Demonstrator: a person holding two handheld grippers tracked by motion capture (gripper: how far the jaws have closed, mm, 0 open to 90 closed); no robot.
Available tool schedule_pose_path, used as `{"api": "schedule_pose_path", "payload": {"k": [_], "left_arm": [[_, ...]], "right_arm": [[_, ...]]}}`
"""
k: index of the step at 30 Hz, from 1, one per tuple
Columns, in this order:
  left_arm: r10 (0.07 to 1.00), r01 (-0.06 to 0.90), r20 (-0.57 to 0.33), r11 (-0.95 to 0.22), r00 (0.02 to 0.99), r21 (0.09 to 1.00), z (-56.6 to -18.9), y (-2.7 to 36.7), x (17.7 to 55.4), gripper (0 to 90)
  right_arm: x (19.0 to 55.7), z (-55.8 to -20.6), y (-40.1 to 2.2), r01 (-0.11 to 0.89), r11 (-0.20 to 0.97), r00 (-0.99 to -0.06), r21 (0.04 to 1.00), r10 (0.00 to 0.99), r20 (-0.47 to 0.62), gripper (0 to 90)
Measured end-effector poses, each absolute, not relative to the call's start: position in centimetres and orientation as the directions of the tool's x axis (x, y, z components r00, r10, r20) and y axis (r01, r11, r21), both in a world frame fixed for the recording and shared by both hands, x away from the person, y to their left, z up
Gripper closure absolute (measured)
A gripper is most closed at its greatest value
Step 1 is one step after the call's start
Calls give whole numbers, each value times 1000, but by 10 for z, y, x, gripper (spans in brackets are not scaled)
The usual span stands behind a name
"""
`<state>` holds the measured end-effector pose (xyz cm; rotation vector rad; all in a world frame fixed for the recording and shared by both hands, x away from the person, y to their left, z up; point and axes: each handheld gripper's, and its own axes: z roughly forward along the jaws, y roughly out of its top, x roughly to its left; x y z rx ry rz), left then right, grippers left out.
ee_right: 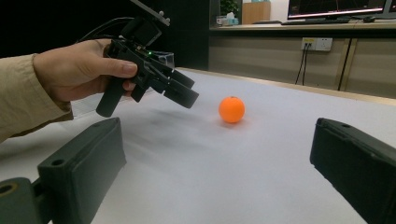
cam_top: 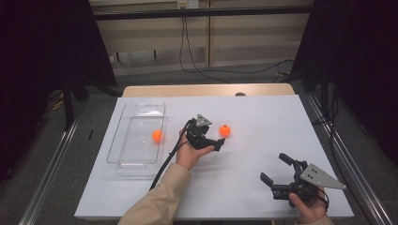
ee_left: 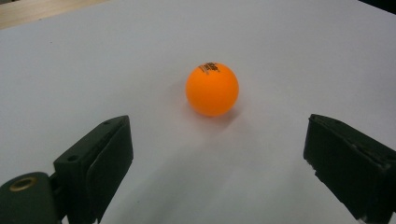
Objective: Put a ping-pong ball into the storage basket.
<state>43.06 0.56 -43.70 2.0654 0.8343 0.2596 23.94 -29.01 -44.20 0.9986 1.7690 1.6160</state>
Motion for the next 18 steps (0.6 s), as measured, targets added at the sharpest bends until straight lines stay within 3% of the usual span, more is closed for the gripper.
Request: {"api": "schedule_pose_path", "payload": {"k": [18], "left_arm": [[652, 469, -123, -389, 748, 793, -440, -3, 436, 82]], "right_arm": [[240, -442, -290, 164, 7, -581, 986, 809, 91, 24]]}}
